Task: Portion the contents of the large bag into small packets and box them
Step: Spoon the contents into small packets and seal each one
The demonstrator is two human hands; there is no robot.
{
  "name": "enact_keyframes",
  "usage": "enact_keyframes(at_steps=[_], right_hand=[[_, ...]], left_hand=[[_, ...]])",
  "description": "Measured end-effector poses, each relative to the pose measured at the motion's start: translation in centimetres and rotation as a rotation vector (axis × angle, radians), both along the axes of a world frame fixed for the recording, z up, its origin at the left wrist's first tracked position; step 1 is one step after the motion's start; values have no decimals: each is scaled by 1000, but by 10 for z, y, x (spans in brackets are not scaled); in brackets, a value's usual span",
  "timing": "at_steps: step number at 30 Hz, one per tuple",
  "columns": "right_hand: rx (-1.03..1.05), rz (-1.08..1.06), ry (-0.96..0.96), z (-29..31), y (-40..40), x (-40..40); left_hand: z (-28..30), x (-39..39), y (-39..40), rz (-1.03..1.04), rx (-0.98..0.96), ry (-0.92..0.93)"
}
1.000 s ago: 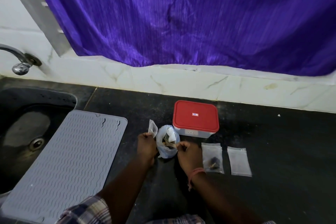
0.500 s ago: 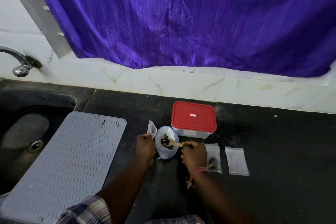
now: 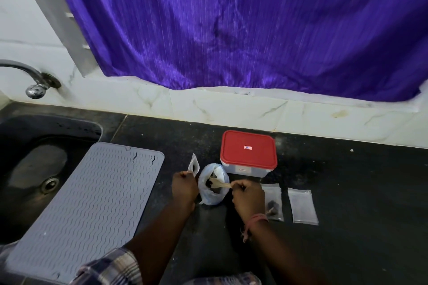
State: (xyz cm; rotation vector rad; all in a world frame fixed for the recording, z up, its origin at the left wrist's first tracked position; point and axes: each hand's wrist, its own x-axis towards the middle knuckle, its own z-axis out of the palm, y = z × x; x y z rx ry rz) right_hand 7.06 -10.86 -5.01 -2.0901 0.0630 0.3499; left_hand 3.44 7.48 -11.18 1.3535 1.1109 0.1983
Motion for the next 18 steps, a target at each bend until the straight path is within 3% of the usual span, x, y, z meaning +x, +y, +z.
enact_keyframes(at_steps=[3,9,13,18], right_hand=[[117,-136,146,3,0,3],[192,-178,259,1,-3,4],[-1,-49,109,-2,-5,2],[-262,213,-151,0,3,-8]], left_hand=[[-19,4,9,7,-15,32],[21,-4,-3,30,-21,-4],[4,-2,2,33,-31,-1],[30,-7,-16,-52,-127,-27]])
